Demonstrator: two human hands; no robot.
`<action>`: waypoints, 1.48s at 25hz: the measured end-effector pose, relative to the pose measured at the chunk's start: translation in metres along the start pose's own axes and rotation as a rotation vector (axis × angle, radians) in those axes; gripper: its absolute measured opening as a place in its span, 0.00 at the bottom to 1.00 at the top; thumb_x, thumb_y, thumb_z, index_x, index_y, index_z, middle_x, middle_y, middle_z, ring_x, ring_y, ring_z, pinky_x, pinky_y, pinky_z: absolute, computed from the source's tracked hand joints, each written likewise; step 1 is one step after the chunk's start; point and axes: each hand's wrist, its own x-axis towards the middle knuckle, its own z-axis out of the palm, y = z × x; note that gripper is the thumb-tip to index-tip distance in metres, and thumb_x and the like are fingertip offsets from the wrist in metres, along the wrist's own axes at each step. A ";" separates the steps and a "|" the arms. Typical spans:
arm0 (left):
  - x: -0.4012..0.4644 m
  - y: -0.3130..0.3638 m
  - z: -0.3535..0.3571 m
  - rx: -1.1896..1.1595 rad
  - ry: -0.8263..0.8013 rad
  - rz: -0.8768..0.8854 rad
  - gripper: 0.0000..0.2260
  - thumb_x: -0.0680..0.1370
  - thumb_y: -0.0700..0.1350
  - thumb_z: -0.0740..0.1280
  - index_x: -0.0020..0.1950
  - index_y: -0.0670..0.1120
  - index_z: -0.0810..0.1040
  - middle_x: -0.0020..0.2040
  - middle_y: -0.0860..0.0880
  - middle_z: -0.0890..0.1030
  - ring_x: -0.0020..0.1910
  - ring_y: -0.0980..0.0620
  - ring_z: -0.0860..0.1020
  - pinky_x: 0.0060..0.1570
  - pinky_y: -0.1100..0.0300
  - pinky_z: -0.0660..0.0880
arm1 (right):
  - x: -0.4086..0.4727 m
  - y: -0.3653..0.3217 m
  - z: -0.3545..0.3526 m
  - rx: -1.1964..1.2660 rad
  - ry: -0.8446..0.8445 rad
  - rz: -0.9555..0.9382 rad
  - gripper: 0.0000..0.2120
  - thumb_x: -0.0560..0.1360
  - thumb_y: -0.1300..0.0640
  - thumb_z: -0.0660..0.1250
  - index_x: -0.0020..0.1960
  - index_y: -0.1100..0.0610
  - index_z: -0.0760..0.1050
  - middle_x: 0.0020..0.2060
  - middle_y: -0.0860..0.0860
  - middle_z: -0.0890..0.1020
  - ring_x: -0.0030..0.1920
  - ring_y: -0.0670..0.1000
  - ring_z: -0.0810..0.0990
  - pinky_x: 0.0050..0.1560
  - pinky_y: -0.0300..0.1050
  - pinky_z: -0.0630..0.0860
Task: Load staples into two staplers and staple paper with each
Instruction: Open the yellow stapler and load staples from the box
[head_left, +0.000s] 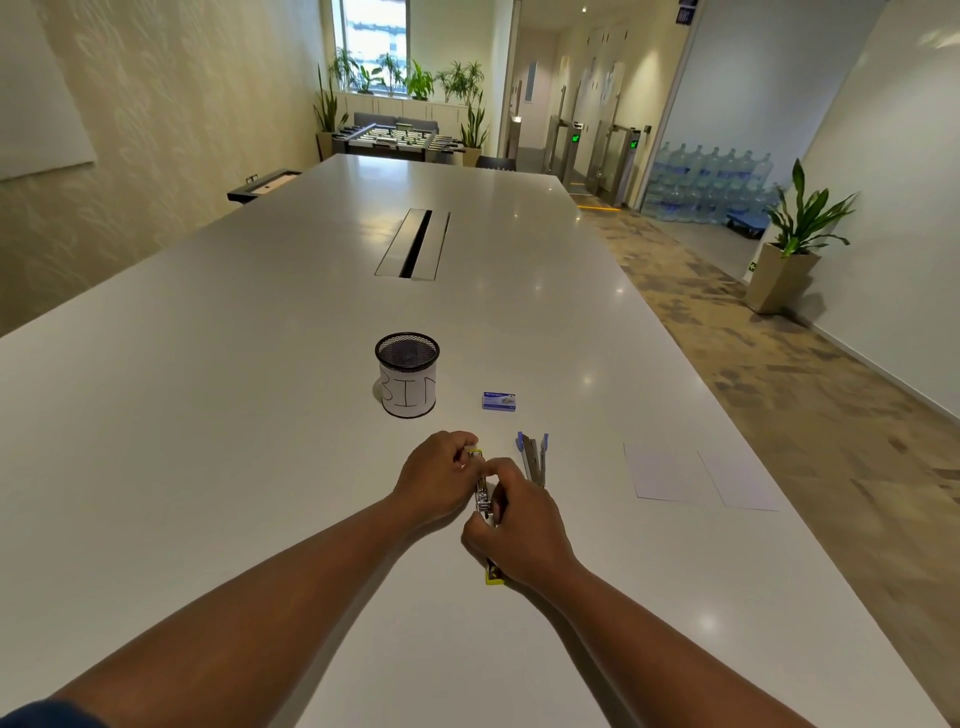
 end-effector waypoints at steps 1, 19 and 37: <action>-0.002 0.004 0.000 -0.029 -0.024 -0.022 0.12 0.78 0.51 0.68 0.60 0.49 0.79 0.57 0.46 0.83 0.54 0.51 0.79 0.59 0.48 0.77 | -0.001 0.000 0.000 0.024 0.007 0.010 0.20 0.68 0.55 0.68 0.59 0.46 0.70 0.29 0.49 0.75 0.30 0.47 0.72 0.36 0.46 0.75; -0.001 0.014 -0.001 -0.627 0.220 -0.242 0.08 0.80 0.41 0.67 0.58 0.49 0.77 0.44 0.42 0.85 0.40 0.49 0.81 0.44 0.55 0.78 | -0.006 -0.002 -0.004 0.264 0.125 -0.127 0.19 0.66 0.63 0.70 0.53 0.50 0.70 0.48 0.44 0.73 0.42 0.52 0.75 0.39 0.53 0.78; -0.007 0.004 -0.004 -0.886 -0.070 -0.115 0.09 0.84 0.49 0.61 0.55 0.45 0.75 0.42 0.44 0.78 0.43 0.49 0.75 0.50 0.55 0.73 | 0.006 0.004 0.004 0.153 0.113 -0.061 0.12 0.82 0.50 0.63 0.65 0.45 0.73 0.48 0.45 0.82 0.46 0.47 0.80 0.50 0.46 0.80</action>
